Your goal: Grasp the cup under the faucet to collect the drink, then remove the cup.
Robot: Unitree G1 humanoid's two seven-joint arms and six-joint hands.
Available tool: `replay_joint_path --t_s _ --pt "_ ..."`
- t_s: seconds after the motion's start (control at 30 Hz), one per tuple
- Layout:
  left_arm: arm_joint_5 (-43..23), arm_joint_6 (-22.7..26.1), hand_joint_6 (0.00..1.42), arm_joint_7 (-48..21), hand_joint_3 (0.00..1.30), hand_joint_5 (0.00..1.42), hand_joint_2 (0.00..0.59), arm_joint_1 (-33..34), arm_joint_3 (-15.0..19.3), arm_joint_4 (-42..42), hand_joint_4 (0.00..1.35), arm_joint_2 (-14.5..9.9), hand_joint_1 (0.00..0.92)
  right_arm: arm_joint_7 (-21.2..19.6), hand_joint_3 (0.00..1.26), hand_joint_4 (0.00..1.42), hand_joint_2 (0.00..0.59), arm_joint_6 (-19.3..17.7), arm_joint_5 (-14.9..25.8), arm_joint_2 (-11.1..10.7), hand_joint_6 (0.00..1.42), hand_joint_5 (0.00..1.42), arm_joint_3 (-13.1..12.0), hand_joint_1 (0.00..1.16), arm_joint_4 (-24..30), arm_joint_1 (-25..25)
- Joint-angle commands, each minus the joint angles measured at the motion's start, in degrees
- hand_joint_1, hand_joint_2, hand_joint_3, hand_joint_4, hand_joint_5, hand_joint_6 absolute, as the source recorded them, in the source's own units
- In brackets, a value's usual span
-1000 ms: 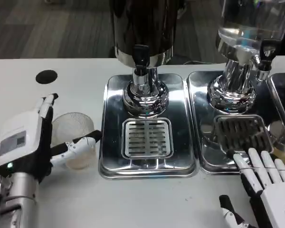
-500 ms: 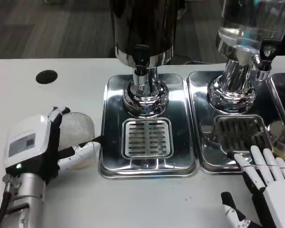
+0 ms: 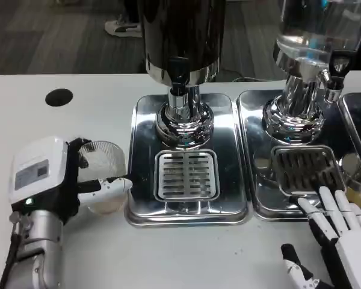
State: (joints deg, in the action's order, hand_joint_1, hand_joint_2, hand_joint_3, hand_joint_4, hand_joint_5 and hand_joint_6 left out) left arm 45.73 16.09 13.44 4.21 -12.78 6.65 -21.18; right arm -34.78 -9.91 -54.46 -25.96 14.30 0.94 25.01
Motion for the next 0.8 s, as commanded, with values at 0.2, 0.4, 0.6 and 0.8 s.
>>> replay_joint_path --t_s 0.2,0.4,0.6,0.8 --pt "0.74 -0.68 1.3 5.1 0.73 0.92 0.0 -3.17 -0.18 -1.75 0.7 1.6 0.661 -1.18 0.19 0.0 0.401 -1.37 0.62 -0.35 0.1 0.0 -0.51 0.22 -1.32 0.0" --pt "1.04 -0.64 1.3 5.32 0.74 0.92 0.0 -3.68 -0.03 -4.26 0.71 1.78 0.656 -1.54 0.2 0.0 0.403 -1.59 0.62 -0.42 0.1 0.0 -0.59 0.22 -1.09 0.39" --pt "1.81 0.06 1.3 4.98 0.74 0.92 0.0 -4.32 -0.18 -8.06 0.72 2.08 0.645 -1.64 0.2 0.0 0.403 -1.77 0.09 -0.82 0.1 0.0 -0.8 0.22 -0.2 0.85" --pt "3.46 0.6 1.3 2.78 0.75 0.92 0.0 -3.65 -0.84 -11.98 0.72 2.0 0.633 -2.6 0.2 0.0 0.403 -1.46 -0.98 -0.67 0.1 0.0 -0.87 0.23 1.17 1.53"
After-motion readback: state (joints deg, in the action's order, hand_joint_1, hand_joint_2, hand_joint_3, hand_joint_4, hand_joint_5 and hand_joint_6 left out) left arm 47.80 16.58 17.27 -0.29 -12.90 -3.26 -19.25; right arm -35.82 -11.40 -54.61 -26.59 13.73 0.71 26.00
